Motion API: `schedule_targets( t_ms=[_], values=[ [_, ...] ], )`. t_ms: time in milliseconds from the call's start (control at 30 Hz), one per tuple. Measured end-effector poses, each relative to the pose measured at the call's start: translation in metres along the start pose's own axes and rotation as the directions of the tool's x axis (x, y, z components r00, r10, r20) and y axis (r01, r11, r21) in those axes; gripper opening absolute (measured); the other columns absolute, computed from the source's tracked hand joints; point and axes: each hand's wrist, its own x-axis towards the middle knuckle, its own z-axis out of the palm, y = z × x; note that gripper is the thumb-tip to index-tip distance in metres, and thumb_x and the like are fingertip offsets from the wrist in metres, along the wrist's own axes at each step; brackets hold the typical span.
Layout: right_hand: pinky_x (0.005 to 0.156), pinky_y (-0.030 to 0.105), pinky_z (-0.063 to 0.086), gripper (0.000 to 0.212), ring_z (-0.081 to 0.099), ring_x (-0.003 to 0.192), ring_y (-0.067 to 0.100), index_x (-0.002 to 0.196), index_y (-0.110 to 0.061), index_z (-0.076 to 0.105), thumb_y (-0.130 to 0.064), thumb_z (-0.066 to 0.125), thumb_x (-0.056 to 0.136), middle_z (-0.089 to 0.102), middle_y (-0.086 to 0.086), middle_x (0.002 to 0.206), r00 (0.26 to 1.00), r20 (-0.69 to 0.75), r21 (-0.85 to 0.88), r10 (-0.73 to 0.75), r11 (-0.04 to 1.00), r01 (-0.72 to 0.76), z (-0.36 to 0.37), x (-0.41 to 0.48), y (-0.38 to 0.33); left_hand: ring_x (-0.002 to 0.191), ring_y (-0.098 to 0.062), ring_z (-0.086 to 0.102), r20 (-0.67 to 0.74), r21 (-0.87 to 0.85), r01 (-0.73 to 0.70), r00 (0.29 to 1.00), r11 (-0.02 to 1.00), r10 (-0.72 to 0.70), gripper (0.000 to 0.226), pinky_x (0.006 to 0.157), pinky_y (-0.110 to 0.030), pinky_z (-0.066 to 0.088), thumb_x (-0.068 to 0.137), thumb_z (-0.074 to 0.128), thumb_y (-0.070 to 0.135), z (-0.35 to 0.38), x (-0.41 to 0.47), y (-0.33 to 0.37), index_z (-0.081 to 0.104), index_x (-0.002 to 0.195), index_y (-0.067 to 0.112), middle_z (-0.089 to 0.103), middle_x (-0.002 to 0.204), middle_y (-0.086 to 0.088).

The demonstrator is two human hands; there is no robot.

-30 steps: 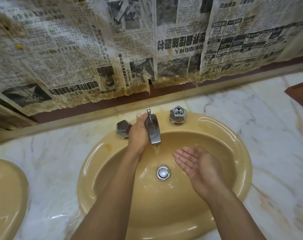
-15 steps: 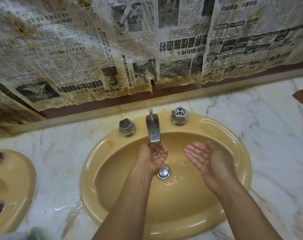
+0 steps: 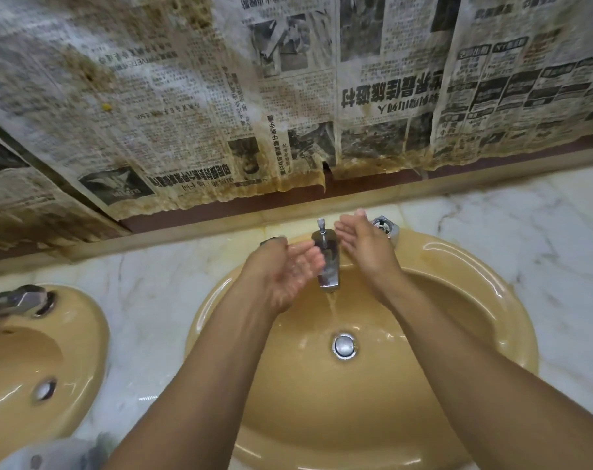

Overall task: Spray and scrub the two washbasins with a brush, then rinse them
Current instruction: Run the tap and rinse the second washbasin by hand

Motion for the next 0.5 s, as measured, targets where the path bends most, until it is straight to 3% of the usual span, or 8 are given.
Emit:
schedule_targets(
  t_ms=[100, 167, 267, 367, 500],
  values=[
    [0.114, 0.046, 0.041, 0.079, 0.058, 0.125, 0.019, 0.132, -0.016, 0.063, -0.072, 0.021, 0.096, 0.065, 0.005, 0.134, 1.000, 0.030, -0.140, -0.002, 0.990, 0.006, 0.016, 0.023, 0.008, 0.122, -0.044, 0.062, 0.136, 0.129, 0.037, 0.989, 0.991, -0.055, 0.052, 0.104, -0.046, 0.053, 0.113, 0.031, 0.029, 0.012, -0.003, 0.018, 0.050, 0.131, -0.016, 0.060, 0.130, -0.036],
    [0.110, 0.042, 0.042, 0.075, 0.057, 0.125, 0.018, 0.132, -0.021, 0.064, -0.069, 0.016, 0.100, 0.065, 0.002, 0.133, 0.999, 0.030, -0.186, -0.029, 0.982, 0.034, 0.022, 0.032, 0.009, 0.127, -0.046, 0.057, 0.146, 0.133, 0.030, 0.988, 0.991, -0.049, 0.053, 0.111, -0.049, 0.047, 0.113, 0.031, 0.028, 0.003, -0.002, 0.022, 0.045, 0.137, -0.017, 0.056, 0.134, -0.038],
    [0.112, 0.040, 0.039, 0.075, 0.055, 0.122, 0.014, 0.131, -0.022, 0.065, -0.063, 0.009, 0.104, 0.064, 0.002, 0.131, 0.998, 0.068, -0.124, 0.003, 0.992, 0.005, 0.024, 0.038, 0.003, 0.122, -0.044, 0.062, 0.119, 0.028, 0.018, 0.993, 0.999, -0.021, 0.046, 0.109, -0.049, 0.049, 0.112, 0.032, 0.023, -0.018, 0.002, 0.012, 0.050, 0.133, -0.015, 0.061, 0.129, -0.035],
    [0.116, 0.047, 0.036, 0.082, 0.057, 0.125, 0.013, 0.122, -0.038, 0.069, -0.085, 0.010, 0.089, 0.067, -0.006, 0.130, 0.997, 0.074, -0.121, -0.001, 0.993, 0.010, 0.016, 0.027, 0.019, 0.110, -0.039, 0.069, 0.101, -0.111, 0.056, 0.994, 0.992, -0.045, 0.040, 0.094, -0.044, 0.057, 0.110, 0.036, 0.019, -0.034, 0.008, -0.012, 0.056, 0.128, -0.011, 0.067, 0.123, -0.031],
    [0.113, 0.043, 0.040, 0.084, 0.059, 0.123, 0.015, 0.128, -0.031, 0.068, -0.080, 0.010, 0.091, 0.067, -0.006, 0.129, 0.999, 0.011, -0.221, -0.041, 0.974, 0.042, 0.017, 0.014, 0.032, 0.099, -0.033, 0.069, 0.084, -0.151, 0.133, 0.989, 0.980, -0.121, 0.040, 0.082, -0.040, 0.056, 0.107, 0.040, 0.025, -0.039, 0.020, -0.043, 0.066, 0.113, -0.006, 0.070, 0.119, -0.025]
  ],
)
